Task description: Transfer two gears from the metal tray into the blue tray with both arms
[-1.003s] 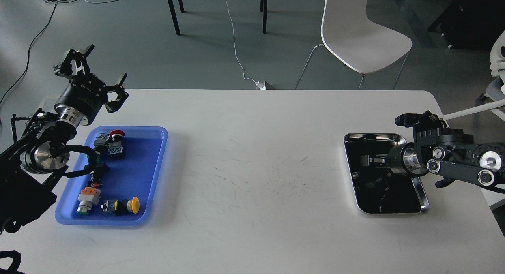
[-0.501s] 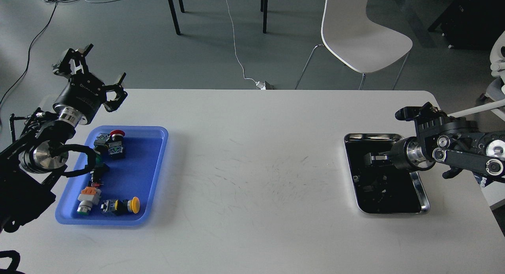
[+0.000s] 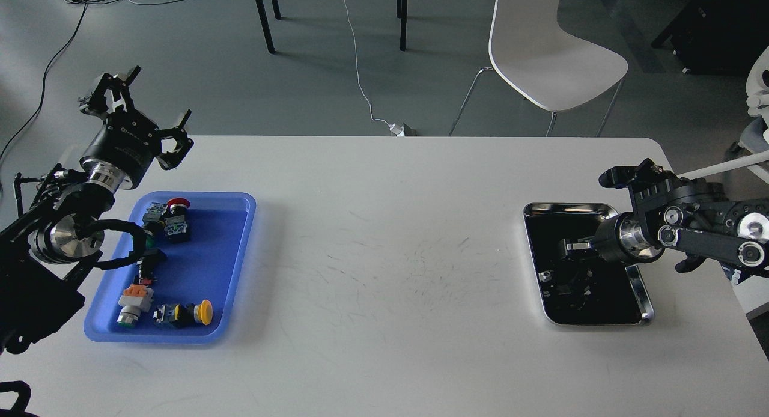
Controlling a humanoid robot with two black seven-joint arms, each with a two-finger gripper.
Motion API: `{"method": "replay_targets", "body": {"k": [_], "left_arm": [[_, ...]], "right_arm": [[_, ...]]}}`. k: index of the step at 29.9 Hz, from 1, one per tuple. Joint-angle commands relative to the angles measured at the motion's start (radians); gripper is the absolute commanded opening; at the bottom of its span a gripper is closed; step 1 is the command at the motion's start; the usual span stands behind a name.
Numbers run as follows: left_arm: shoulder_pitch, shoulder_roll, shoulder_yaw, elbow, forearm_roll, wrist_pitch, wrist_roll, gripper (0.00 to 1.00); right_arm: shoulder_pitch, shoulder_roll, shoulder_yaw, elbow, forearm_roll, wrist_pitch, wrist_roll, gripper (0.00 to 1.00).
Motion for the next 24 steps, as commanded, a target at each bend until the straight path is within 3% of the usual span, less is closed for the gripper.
{"method": "replay_targets", "body": {"k": [1,8,16,21,24], "left_arm": [[0.000,-0.002,0.001,0.000,0.000,0.000,-0.004,0.99],[0.002,0.000,0.001,0.000,0.000,0.000,-0.004,0.99],[0.002,0.000,0.001,0.000,0.000,0.000,-0.004,0.99],[0.002,0.000,0.001,0.000,0.000,0.000,-0.004,0.99],[0.002,0.000,0.001,0.000,0.000,0.000,-0.004,0.99]], "right_arm": [[0.001,0.010,-0.002,-0.007,0.002,0.000,-0.002,0.47],[-0.001,0.030,-0.004,-0.027,0.006,0.000,-0.002,0.46],[-0.008,0.048,-0.005,-0.055,0.005,0.000,-0.002,0.35],[-0.010,0.050,-0.005,-0.055,0.003,0.001,0.000,0.04],[-0.010,0.050,-0.004,-0.055,0.005,0.001,0.000,0.02]]}}
